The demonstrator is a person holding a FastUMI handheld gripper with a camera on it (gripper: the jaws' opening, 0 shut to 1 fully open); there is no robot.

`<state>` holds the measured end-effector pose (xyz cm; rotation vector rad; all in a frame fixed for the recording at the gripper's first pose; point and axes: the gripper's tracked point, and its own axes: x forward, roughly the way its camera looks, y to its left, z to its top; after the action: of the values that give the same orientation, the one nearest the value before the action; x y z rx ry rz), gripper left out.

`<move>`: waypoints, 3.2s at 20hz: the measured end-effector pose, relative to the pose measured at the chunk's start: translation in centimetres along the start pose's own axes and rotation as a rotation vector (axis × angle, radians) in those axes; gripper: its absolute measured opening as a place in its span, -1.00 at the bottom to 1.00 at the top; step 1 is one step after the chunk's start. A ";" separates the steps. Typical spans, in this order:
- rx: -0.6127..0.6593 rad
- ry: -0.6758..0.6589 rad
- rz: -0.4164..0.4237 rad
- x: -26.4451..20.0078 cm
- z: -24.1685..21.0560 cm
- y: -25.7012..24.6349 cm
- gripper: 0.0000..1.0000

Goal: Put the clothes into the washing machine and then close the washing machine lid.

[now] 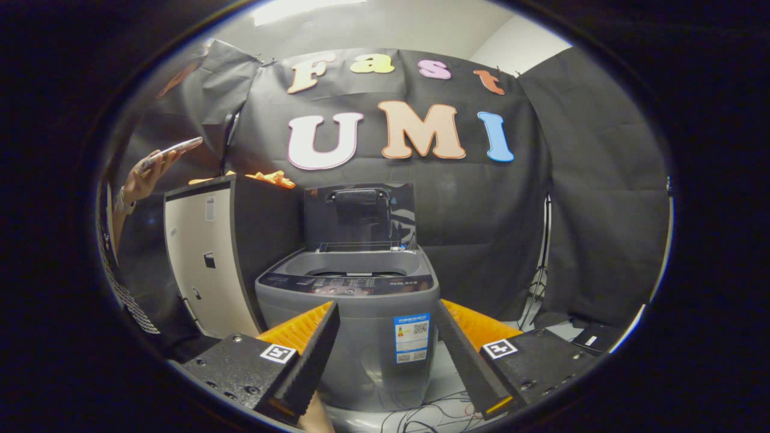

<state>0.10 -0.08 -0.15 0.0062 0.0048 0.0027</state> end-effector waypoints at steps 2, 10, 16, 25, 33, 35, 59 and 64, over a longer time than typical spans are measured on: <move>0.001 0.001 0.000 0.0 0.0 0.0 0.94; 0.006 0.001 -0.005 0.0 0.0 -0.1 0.94; 0.017 0.001 -0.017 0.0 0.0 -0.5 0.94; -0.045 -0.012 -0.072 3.8 5.5 3.1 0.94; 0.037 -0.083 0.153 12.3 20.3 17.5 0.94; 0.044 -0.070 0.221 14.1 23.1 21.3 0.94; -0.053 0.596 0.399 33.0 17.9 47.3 0.96; -0.155 0.624 0.388 33.7 15.8 47.9 0.94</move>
<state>33.77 47.78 15.82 -0.1488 0.6274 0.3927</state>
